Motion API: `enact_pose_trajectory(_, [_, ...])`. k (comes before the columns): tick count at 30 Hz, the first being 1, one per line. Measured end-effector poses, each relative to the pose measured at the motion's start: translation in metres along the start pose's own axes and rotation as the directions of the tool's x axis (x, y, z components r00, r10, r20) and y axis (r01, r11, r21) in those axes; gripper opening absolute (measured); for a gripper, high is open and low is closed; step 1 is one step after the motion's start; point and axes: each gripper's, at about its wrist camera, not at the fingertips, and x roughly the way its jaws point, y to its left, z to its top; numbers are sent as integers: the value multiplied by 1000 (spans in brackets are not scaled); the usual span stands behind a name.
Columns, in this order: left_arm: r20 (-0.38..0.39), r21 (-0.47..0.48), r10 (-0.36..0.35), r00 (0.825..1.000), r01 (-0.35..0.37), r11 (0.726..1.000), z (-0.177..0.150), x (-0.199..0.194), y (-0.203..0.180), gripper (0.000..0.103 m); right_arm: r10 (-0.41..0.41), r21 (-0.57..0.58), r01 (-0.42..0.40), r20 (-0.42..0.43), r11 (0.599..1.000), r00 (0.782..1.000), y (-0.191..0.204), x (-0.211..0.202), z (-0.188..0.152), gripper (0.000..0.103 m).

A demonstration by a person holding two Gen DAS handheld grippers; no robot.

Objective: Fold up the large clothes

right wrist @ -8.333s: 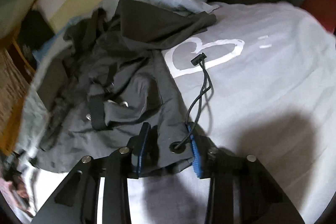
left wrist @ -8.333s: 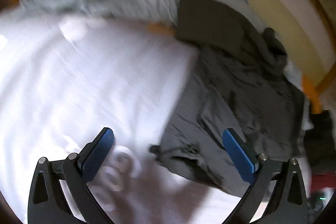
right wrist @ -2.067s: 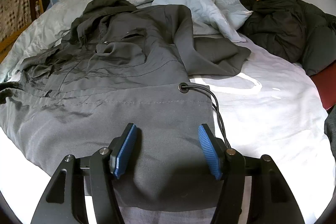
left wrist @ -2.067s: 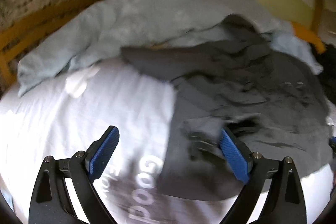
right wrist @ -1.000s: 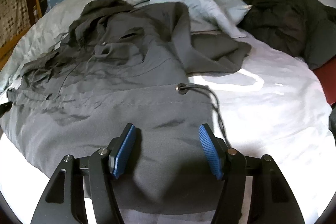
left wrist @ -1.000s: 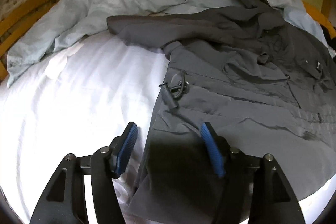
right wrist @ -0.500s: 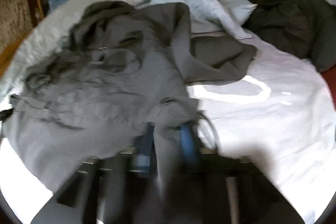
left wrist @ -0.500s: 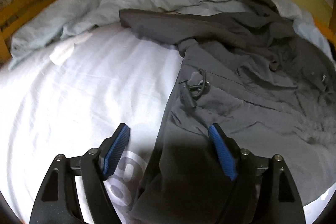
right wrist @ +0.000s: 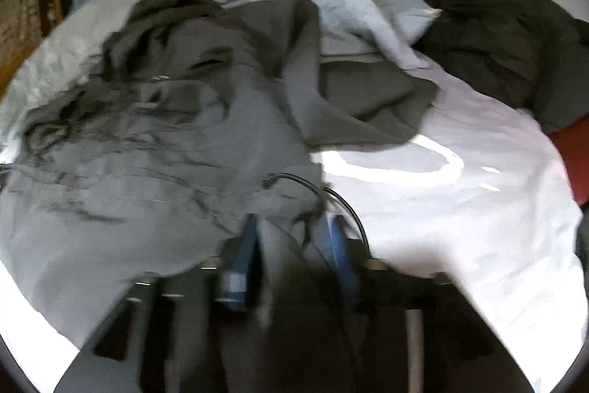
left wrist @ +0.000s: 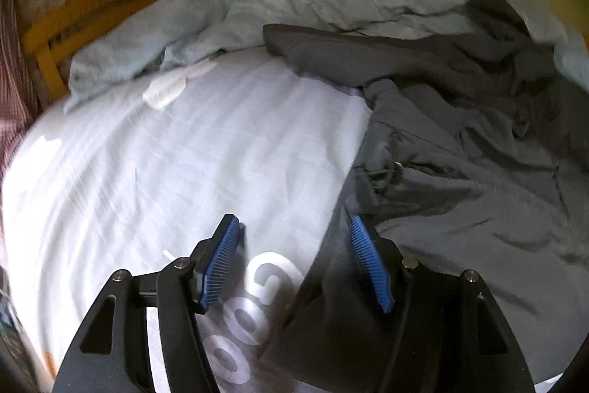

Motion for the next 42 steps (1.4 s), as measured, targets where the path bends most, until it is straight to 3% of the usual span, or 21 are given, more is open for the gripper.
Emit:
enact_pose_trajectory(3, [4, 9, 3, 1000, -3, 1000, -1, -1, 0, 65, 4, 4, -4, 0, 1000, 1000, -1, -2, -1, 59])
enact_pose_trajectory(6, [-20, -52, -31, 999, 30, 998, 0, 5, 11, 74, 25, 19, -25, -10, 1000, 1000, -6, -1, -3, 65])
enact_pose_trajectory(8, [-22, -70, -47, 999, 45, 997, 1, 7, 14, 74, 40, 20, -40, -16, 999, 999, -4, 4, 0, 71])
enact_pose_trajectory(16, [48, 0, -3, 999, 3, 1000, 11, -11, 7, 74, 18, 2, -18, 9, 1000, 1000, 1, -2, 3, 74])
enact_pose_trajectory(18, [118, 5, 41, 992, -42, 999, 15, -24, 11, 74, -68, -21, 71, 105, 997, 992, 2, -21, 4, 74])
enact_pose_trajectory(20, [198, 20, 37, 980, -41, 999, 17, -45, 11, 76, -170, -61, 190, 245, 980, 955, 5, -54, 4, 75])
enact_pose_trajectory(21, [236, 25, 20, 972, -27, 999, 17, -56, 11, 80, -182, -68, 208, 276, 976, 944, 5, -65, 5, 76])
enact_pose_trajectory(23, [303, 34, -17, 953, 7, 999, 12, -77, 10, 85, -142, -48, 165, 313, 985, 939, 0, -92, 2, 85])
enact_pose_trajectory(27, [419, 118, -87, 904, 41, 992, -3, -108, -4, 102, -81, 6, 83, 328, 996, 941, -4, -121, -5, 85])
enact_pose_trajectory(30, [451, 188, -53, 891, -37, 981, -13, -119, -22, 102, -146, -33, 172, 383, 985, 912, 5, -141, -10, 85])
enact_pose_trajectory(32, [460, 205, -98, 882, 1, 979, -21, -132, -28, 102, -156, -32, 183, 393, 983, 906, 7, -149, -15, 85])
enact_pose_trajectory(35, [461, 203, -150, 874, 61, 977, -41, -145, -32, 103, -141, -31, 166, 392, 986, 909, 6, -160, -30, 91])
enact_pose_trajectory(36, [436, 202, -168, 884, 86, 976, -49, -144, -37, 103, -139, -37, 166, 390, 985, 910, 7, -163, -36, 94])
enact_pose_trajectory(37, [409, 218, -186, 893, 103, 971, -55, -141, -43, 103, -139, -41, 168, 388, 985, 911, 8, -164, -41, 103])
enact_pose_trajectory(39, [389, 263, -176, 904, 74, 962, -65, -139, -59, 103, -147, -37, 174, 384, 984, 912, 9, -166, -50, 103])
enact_pose_trajectory(42, [434, 311, -185, 882, 46, 949, -80, -154, -72, 103, -139, -68, 176, 369, 982, 919, 15, -164, -59, 103])
